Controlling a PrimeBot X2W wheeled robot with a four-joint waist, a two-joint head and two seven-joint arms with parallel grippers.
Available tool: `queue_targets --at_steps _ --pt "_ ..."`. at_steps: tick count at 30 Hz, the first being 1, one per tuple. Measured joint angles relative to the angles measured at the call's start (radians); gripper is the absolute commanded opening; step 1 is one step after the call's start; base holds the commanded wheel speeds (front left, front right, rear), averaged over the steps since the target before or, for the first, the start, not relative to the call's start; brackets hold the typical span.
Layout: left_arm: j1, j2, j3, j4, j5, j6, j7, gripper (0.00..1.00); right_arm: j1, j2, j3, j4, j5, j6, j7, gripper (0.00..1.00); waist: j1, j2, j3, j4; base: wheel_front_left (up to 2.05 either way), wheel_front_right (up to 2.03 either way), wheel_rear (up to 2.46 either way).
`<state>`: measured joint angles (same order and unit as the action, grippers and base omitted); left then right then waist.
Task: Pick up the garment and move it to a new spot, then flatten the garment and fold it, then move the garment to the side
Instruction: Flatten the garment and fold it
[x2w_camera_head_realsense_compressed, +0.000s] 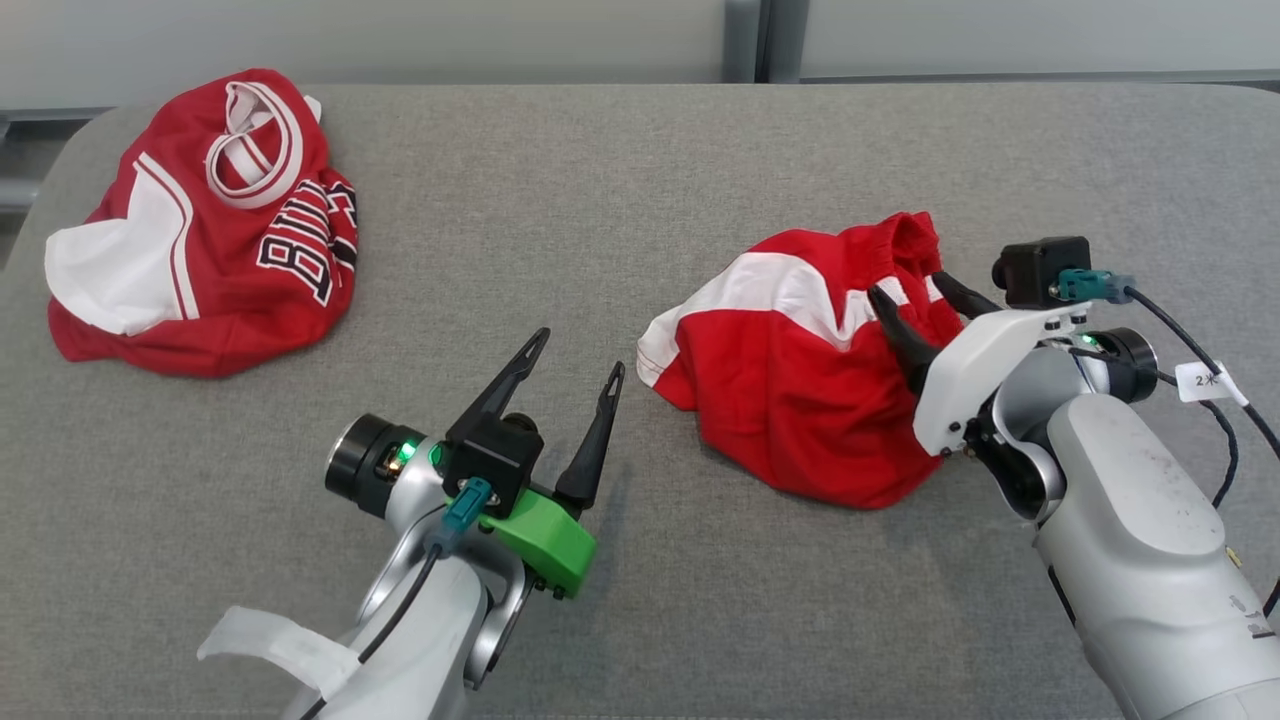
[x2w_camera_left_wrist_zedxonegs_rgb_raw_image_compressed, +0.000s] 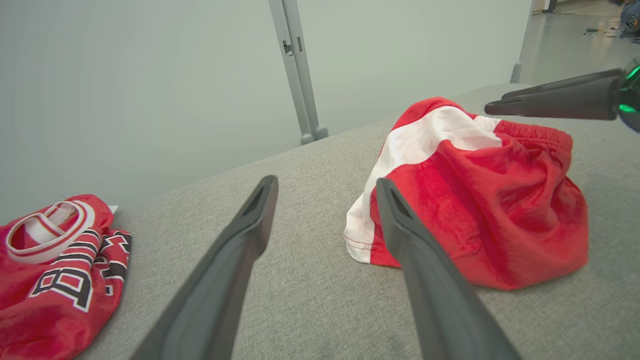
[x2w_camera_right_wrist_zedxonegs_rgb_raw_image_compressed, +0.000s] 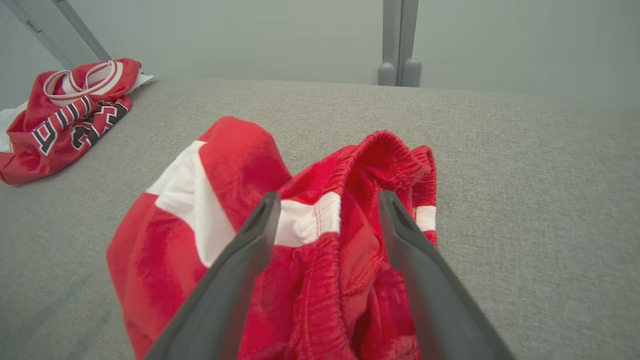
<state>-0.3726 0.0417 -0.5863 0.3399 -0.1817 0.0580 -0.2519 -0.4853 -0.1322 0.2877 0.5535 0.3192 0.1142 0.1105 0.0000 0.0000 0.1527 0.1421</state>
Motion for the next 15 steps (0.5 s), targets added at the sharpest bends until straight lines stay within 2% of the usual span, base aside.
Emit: queue_targets --at_steps 6,9,10,13,14,15 --pt "0.004 0.0 0.0 -0.017 0.0 0.005 0.0 1.0 -0.028 -0.001 0.011 0.046 0.034 0.009 0.05 1.0 0.0 0.0 0.013 0.014 0.0 0.0 0.0" --pt "0.004 0.0 -0.001 -0.023 0.0 0.008 0.0 1.0 -0.039 -0.004 0.014 0.061 0.039 0.009 0.064 0.93 0.0 0.0 0.015 0.014 0.0 0.0 0.0" --pt "0.004 0.0 -0.001 -0.025 0.0 0.013 0.0 1.0 -0.044 -0.005 0.015 0.065 0.043 0.009 0.068 0.87 0.0 0.0 0.015 0.015 0.0 0.0 0.0" --pt "0.005 0.0 -0.002 -0.028 0.0 0.013 0.0 1.0 -0.062 -0.01 0.019 0.08 0.053 0.009 0.082 0.49 0.0 0.0 0.018 0.016 0.0 0.0 0.0" --pt "0.005 0.0 -0.002 -0.03 0.0 0.013 0.0 1.0 -0.067 -0.012 0.022 0.083 0.053 0.009 0.084 0.46 0.0 0.0 0.019 0.016 0.0 0.0 0.0" --pt "0.005 0.0 -0.002 -0.03 0.0 0.014 0.0 1.0 -0.072 -0.014 0.025 0.087 0.054 0.009 0.085 0.38 0.0 0.0 0.019 0.016 0.0 0.0 0.0"
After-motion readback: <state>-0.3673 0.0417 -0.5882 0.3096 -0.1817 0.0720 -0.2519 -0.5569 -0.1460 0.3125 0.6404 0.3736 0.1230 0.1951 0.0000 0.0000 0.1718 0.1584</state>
